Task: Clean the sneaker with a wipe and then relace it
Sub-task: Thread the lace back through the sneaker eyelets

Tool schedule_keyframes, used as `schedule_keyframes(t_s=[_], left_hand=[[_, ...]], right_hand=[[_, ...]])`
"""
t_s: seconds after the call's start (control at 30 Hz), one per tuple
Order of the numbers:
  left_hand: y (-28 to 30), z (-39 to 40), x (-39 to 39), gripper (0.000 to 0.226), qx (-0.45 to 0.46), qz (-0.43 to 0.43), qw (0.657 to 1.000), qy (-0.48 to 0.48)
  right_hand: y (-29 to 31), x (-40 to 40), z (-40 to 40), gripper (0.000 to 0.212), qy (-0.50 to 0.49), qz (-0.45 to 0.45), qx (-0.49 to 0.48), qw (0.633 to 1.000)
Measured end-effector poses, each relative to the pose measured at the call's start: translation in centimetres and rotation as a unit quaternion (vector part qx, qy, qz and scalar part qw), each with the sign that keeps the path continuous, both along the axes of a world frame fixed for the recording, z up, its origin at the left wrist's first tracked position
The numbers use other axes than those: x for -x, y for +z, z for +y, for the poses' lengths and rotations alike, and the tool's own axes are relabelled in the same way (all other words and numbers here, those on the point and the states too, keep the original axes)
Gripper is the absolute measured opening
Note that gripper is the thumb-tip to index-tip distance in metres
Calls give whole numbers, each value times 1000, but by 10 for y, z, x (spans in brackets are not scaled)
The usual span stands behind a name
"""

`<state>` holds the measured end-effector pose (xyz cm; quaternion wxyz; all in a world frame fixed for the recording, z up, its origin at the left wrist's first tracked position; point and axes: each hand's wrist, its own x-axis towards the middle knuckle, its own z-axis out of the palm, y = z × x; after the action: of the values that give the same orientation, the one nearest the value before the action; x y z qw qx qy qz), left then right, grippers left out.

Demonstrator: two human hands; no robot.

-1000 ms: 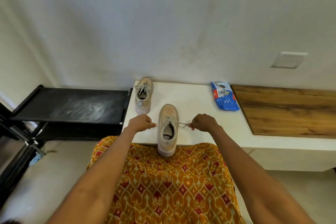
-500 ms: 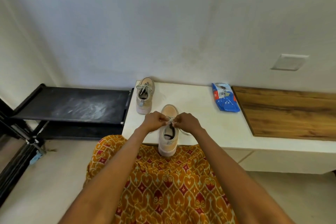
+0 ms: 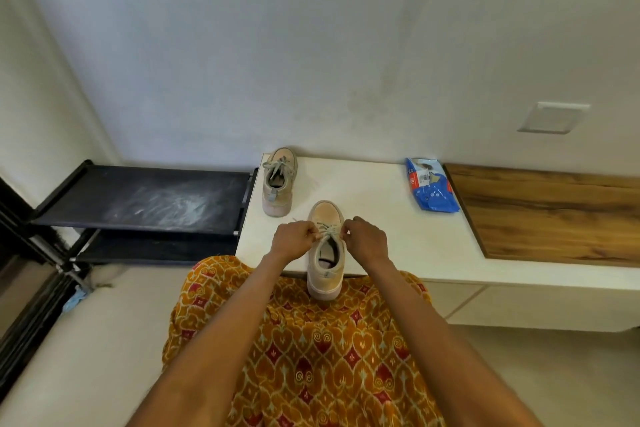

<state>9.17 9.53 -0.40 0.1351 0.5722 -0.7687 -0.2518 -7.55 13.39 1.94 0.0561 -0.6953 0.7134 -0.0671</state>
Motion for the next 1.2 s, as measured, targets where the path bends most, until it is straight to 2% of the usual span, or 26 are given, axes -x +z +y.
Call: schedule_keyframes(t_s=[0.07, 0.13, 0.23, 0.37, 0.43, 0.5, 0.57, 0.63, 0.73, 0.77, 0.8, 0.9, 0.97, 1.1, 1.2], left_hand=[[-1, 0, 0, 17, -21, 21, 1000, 3], [0, 0, 1, 13, -33, 53, 998, 7], [2, 1, 5, 13, -50, 117, 992, 18], [2, 0, 7, 13, -77, 160, 984, 28], [2, 0, 4, 16, -85, 163, 983, 15], [0, 1, -1, 21, -80, 157, 984, -5], [0, 3, -3, 21, -70, 139, 988, -12], [-1, 4, -3, 17, -55, 110, 992, -1], [-3, 0, -4, 34, -31, 31, 999, 19], [-2, -2, -4, 38, -39, 32, 998, 34], [0, -5, -4, 39, -63, 67, 994, 54], [11, -11, -3, 39, -118, 251, 957, 86], [17, -13, 4, 35, -111, 281, 952, 52], [16, -18, 17, 37, -59, 167, 984, -21], [11, -22, 9, 38, -38, 94, 995, -15]], right_hand=[[-5, -2, 3, 20, -75, -51, -25, 996], [-11, -2, 6, 37, -151, -153, -70, 974], [-18, -5, 9, 51, -175, -308, -77, 932], [-14, -16, 4, 32, -190, -465, -5, 865], [-8, -22, 0, 20, -173, -487, -7, 856], [-3, -25, -3, 18, -143, -503, -9, 852], [-1, -26, -4, 20, -116, -500, -17, 858], [-2, -23, -6, 21, -88, -459, -29, 884], [1, -20, -11, 22, -62, -369, -55, 926], [1, -20, -12, 24, -52, -330, -59, 941], [2, -21, -14, 25, -44, -300, -62, 951], [6, -27, -15, 28, -25, -253, -59, 965], [7, -29, -13, 28, -11, -222, -57, 973], [7, -27, -3, 20, 9, -193, -57, 979], [4, -29, -4, 29, 5, -179, -32, 983]])
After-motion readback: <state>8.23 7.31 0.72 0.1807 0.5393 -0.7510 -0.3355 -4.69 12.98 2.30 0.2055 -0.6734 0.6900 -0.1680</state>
